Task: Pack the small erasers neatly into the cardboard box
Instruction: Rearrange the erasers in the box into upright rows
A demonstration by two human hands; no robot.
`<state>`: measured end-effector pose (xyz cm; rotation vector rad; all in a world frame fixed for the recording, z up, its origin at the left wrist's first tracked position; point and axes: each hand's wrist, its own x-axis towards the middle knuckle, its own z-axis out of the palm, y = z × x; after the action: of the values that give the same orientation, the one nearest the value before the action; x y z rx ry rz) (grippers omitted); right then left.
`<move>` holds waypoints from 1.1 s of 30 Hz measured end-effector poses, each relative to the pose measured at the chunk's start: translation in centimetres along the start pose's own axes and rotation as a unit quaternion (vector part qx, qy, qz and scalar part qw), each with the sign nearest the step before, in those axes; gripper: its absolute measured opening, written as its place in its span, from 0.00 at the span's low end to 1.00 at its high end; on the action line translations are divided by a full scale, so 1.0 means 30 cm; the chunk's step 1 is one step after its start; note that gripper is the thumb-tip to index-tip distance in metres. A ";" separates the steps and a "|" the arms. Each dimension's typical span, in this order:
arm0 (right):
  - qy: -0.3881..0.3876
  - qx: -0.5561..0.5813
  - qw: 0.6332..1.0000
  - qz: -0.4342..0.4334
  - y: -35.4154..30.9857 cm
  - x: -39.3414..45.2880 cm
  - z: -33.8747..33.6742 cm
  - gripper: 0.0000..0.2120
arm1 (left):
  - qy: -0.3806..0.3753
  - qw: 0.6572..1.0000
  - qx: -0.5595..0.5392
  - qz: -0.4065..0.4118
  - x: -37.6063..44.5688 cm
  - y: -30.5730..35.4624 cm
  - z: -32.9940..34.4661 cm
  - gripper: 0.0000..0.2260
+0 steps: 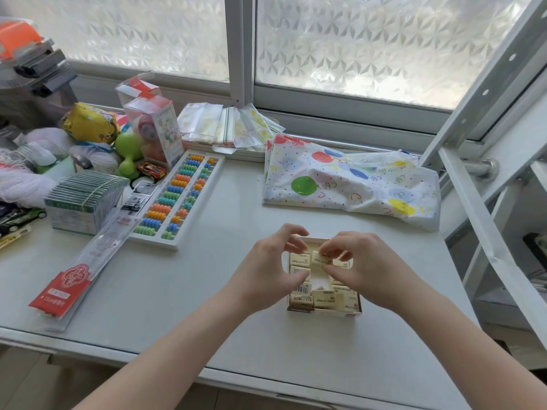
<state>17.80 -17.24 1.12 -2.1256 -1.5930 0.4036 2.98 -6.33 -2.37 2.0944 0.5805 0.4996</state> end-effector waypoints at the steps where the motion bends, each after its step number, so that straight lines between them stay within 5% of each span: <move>1: -0.002 0.023 1.000 0.019 0.006 0.001 0.004 0.08 | 0.000 1.000 0.024 0.000 0.005 0.000 -0.004 0.18; 7: -0.033 -0.001 0.999 0.017 0.015 -0.010 0.054 0.10 | -0.028 0.984 0.169 -0.044 0.034 0.042 0.021 0.12; 16: -0.109 -0.091 0.990 0.008 0.005 0.005 0.040 0.15 | -0.090 0.943 0.295 -0.123 0.082 0.080 0.063 0.17; 33: -0.081 -0.029 0.996 0.001 0.012 -0.023 0.009 0.09 | -0.108 0.943 0.290 -0.123 0.067 0.074 0.051 0.15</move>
<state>17.76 -17.94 0.68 -2.1866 -1.7103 0.5482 5.93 -7.28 -1.05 2.5325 0.9272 -0.0650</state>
